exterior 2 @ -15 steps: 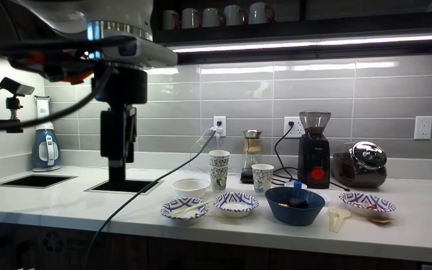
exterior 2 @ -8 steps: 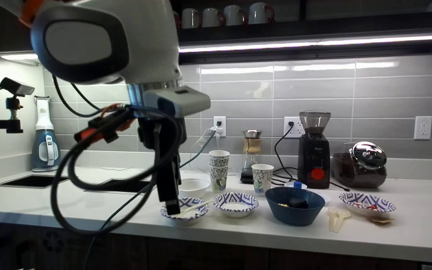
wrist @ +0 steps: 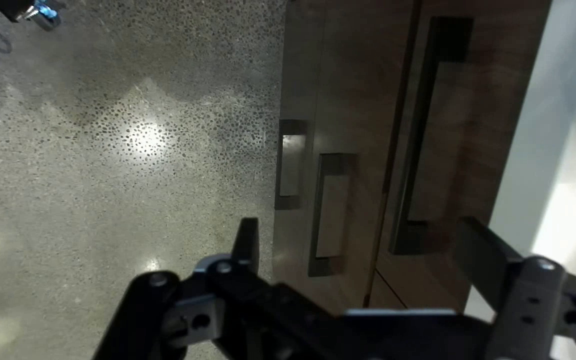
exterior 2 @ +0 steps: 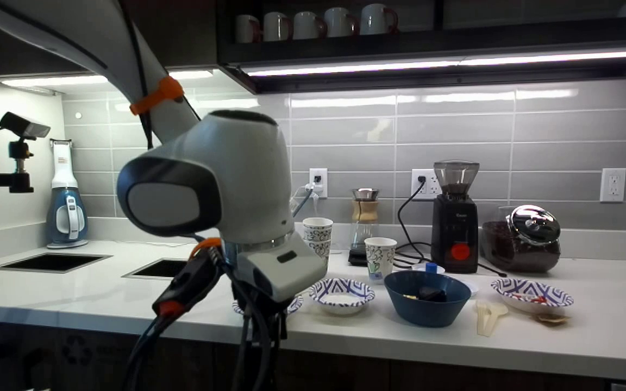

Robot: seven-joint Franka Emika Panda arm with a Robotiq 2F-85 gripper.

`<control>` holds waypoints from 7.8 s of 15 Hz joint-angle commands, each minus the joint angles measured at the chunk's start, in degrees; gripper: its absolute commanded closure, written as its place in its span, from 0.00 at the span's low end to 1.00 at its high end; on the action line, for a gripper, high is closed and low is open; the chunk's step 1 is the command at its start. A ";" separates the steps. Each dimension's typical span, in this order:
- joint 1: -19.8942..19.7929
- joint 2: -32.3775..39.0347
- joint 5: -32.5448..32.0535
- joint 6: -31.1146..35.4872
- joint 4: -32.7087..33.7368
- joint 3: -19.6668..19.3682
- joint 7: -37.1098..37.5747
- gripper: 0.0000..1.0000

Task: Open the top drawer

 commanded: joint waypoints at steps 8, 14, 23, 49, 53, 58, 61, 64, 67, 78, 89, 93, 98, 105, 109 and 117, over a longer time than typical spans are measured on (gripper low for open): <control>1.76 6.30 4.70 4.78 1.54 -0.12 -3.62 0.00; 3.21 13.22 19.86 2.47 5.88 0.93 -13.94 0.00; 0.72 26.36 34.74 0.18 14.26 4.32 -27.87 0.00; -0.10 37.24 48.66 6.30 19.55 6.89 -38.53 0.00; -1.00 33.41 48.85 5.92 14.87 5.27 -39.29 0.00; -2.09 27.57 45.35 4.30 8.75 0.32 -39.51 0.00; -2.96 25.44 40.95 3.54 6.33 -4.12 -39.31 0.00; -3.63 23.12 37.64 1.78 4.93 -7.56 -39.85 0.00; -1.53 17.55 31.33 -0.23 2.28 -9.95 -37.38 0.00; 23.84 14.40 -18.44 -0.25 3.27 -18.89 -7.81 0.00; 25.38 11.12 -48.84 -0.98 9.44 -21.68 0.20 0.00; 20.99 12.16 -49.36 1.05 8.41 -17.32 -2.82 0.00; 10.31 12.06 -45.35 1.78 6.81 -3.63 -17.03 0.00; 3.29 13.02 -42.31 8.19 5.71 3.84 -29.82 0.47; 0.60 15.33 -31.24 14.76 4.69 8.80 -39.14 0.75; -6.35 18.34 -23.90 14.21 5.66 17.03 -47.01 1.00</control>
